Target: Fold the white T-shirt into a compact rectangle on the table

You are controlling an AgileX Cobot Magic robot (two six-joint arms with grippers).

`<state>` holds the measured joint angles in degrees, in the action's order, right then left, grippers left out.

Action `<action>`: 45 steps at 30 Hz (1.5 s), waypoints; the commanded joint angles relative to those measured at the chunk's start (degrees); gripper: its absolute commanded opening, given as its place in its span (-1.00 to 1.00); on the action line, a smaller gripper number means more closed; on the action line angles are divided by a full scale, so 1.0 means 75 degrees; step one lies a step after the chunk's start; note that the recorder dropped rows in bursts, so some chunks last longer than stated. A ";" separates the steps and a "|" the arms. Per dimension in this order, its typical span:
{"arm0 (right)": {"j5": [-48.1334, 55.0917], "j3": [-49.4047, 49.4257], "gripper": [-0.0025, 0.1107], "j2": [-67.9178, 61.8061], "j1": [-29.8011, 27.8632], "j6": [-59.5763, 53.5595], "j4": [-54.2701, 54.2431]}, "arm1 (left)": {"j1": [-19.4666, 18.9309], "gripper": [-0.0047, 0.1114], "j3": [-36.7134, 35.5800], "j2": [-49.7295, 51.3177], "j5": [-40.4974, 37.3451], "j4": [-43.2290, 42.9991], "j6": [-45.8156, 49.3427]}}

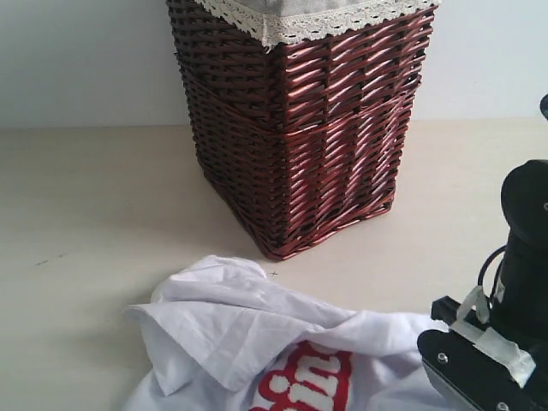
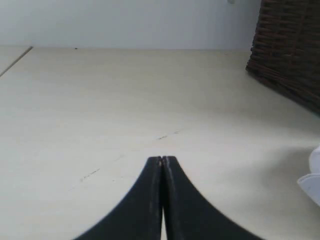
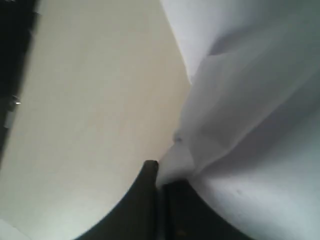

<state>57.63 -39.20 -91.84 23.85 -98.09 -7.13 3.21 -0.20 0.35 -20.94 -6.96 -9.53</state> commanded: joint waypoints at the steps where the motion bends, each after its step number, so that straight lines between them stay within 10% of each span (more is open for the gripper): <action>1: 0.0550 -0.0013 -0.96 0.0523 -0.0027 -0.0356 -0.0661 | 0.0003 -0.92 0.0027 -0.0046 0.0053 -0.0010 0.0021; 22: -0.4749 -0.0400 -0.95 0.0342 -0.0027 0.1702 -0.2107 | 0.0003 -0.92 0.0027 -0.0046 0.0053 -0.0010 0.0021; 32: -0.5792 -0.0400 -0.06 -0.0209 -0.0027 0.1732 -0.1845 | 0.0003 -0.92 0.0027 -0.0046 0.0053 -0.0010 0.0021; 39: -0.5147 -0.0400 -0.04 0.1353 -0.0027 0.2826 -0.1845 | 0.0003 -0.92 0.0027 -0.0046 0.0053 -0.0010 0.0021; 45: -0.1806 -0.0400 -0.04 0.2600 -0.0027 0.2752 -0.1314 | 0.0003 -0.92 0.0027 -0.0046 0.0053 -0.0010 0.0021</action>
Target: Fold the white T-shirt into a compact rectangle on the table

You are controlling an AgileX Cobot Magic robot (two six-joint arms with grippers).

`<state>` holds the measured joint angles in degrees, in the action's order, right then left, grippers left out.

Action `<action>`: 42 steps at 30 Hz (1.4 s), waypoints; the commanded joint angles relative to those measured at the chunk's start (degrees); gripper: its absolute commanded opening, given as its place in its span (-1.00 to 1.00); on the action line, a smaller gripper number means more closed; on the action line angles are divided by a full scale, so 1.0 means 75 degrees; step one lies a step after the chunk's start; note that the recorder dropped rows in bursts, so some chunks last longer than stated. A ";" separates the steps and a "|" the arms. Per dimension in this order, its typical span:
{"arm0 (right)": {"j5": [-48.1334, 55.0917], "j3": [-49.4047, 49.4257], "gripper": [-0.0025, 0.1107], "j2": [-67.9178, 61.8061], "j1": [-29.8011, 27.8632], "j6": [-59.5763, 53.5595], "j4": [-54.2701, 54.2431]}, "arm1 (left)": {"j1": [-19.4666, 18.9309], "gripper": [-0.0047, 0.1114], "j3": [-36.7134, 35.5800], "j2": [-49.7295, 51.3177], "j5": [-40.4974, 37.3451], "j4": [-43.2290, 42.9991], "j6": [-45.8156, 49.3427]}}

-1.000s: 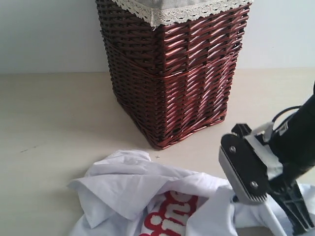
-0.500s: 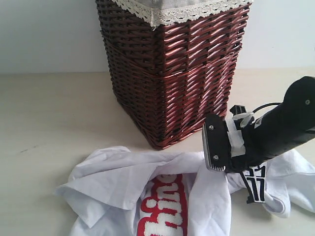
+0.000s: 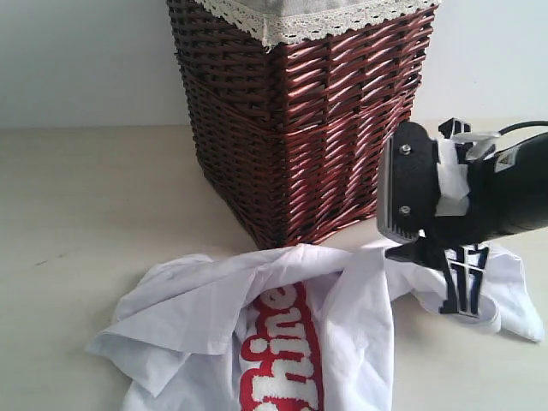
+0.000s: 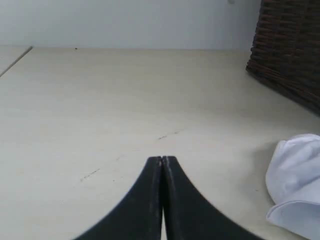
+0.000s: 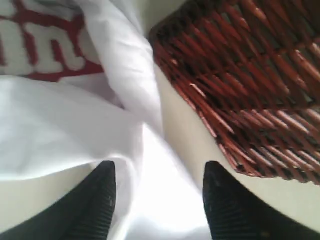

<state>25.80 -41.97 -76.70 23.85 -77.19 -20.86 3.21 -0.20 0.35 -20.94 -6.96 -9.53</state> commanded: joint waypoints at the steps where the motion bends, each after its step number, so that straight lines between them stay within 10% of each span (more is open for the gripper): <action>1: 0.3387 -0.0030 -0.04 0.0583 -0.0027 -0.0220 0.0876 | 0.0003 -0.92 0.0027 -0.0046 0.0053 -0.0010 0.0021; 5: 0.5218 0.0198 -0.04 0.0352 -0.0027 -0.0490 0.2418 | 0.0003 -0.92 0.0027 -0.0046 0.0053 -0.0010 0.0021; 20: 0.0629 0.1131 -0.05 -0.0961 -0.0027 -0.0257 0.3460 | 0.0003 -0.92 0.0027 -0.0046 0.0053 -0.0010 0.0021; 42: 0.0217 0.1117 -0.20 -0.2422 -0.0644 0.4729 0.6636 | 0.0003 -0.92 0.0027 -0.0046 0.0053 -0.0010 0.0021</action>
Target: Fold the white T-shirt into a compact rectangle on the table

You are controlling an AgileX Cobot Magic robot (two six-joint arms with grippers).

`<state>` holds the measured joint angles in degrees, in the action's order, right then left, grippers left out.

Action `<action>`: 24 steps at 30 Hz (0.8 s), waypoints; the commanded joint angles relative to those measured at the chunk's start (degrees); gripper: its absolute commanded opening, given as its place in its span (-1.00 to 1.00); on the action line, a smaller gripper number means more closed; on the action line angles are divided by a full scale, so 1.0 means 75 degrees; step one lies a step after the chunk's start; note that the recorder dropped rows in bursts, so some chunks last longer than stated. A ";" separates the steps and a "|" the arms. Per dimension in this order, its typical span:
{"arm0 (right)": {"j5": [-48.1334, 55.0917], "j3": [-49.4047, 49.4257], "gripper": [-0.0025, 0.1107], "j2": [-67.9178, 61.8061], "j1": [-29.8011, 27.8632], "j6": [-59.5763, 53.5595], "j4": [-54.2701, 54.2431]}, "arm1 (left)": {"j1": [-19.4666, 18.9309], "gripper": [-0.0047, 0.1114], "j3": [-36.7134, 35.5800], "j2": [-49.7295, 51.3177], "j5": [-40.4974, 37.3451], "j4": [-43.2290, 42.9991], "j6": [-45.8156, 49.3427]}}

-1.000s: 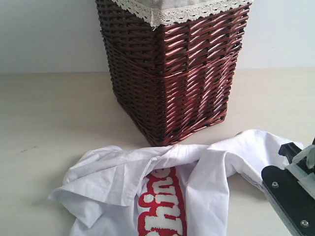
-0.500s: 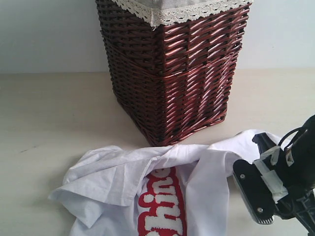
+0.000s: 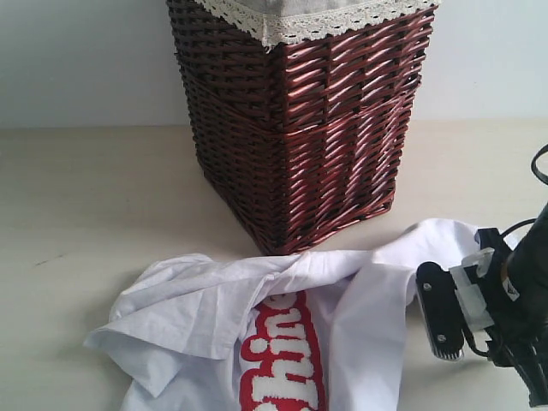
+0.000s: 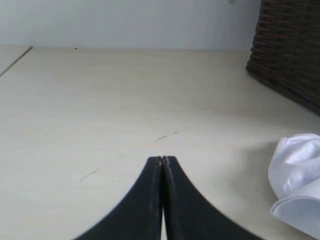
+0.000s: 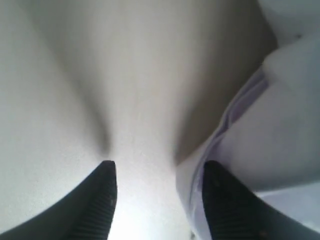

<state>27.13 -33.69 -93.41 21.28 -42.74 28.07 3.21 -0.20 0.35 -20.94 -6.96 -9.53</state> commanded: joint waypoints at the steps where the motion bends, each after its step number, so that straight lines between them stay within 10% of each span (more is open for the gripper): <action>1: 0.0056 0.0013 -0.34 -0.0237 -0.0368 0.0136 0.0111 | 0.0003 -0.92 0.0027 -0.0046 0.0053 -0.0010 0.0021; 6: 0.0093 0.0013 -0.95 -0.0237 -0.0461 0.0140 0.0128 | 0.0003 -0.92 0.0027 -0.0046 0.0053 -0.0010 0.0021; 24: 0.1229 0.0013 -0.96 0.2631 -0.0461 -0.2931 -0.2130 | 0.0003 -0.92 0.0027 -0.0046 0.0053 -0.0010 0.0021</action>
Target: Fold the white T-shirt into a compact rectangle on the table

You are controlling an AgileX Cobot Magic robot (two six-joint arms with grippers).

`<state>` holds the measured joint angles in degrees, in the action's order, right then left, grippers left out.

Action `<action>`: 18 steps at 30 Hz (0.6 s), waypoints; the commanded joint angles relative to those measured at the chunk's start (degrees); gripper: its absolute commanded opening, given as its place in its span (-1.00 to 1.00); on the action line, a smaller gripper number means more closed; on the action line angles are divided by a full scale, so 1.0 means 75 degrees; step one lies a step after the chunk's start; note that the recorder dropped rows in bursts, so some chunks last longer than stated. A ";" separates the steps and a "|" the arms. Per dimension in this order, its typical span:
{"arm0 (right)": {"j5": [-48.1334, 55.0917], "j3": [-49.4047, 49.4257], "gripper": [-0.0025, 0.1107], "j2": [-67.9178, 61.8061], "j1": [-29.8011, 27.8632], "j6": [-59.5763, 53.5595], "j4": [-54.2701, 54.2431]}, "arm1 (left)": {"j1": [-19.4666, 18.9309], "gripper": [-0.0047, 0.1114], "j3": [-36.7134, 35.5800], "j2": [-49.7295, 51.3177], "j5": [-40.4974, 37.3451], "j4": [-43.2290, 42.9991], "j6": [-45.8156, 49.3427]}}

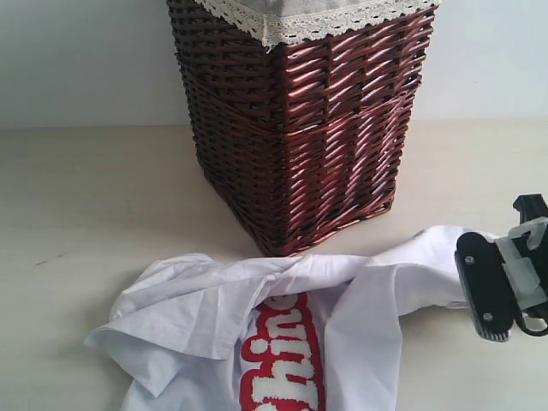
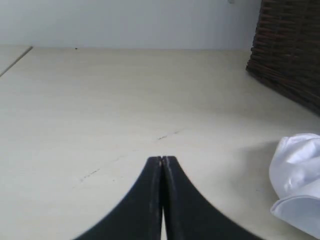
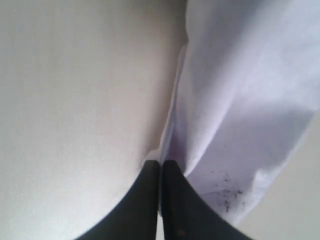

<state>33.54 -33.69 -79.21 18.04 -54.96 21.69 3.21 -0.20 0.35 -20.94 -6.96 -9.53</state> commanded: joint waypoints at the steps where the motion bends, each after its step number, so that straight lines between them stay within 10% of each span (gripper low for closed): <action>1: 0.0516 0.0013 -0.96 0.0923 -0.0030 -0.1650 -0.1683 | 0.0003 -0.92 0.0027 -0.0046 0.0053 -0.0010 0.0021; 18: -0.0486 -0.1422 -0.96 0.1620 -0.2530 -0.0681 -0.2836 | 0.0003 -0.92 0.0027 -0.0046 0.0053 -0.0010 0.0021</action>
<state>33.19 -43.28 -67.30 2.14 -60.33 0.33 3.21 -0.20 0.35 -20.94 -6.96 -9.53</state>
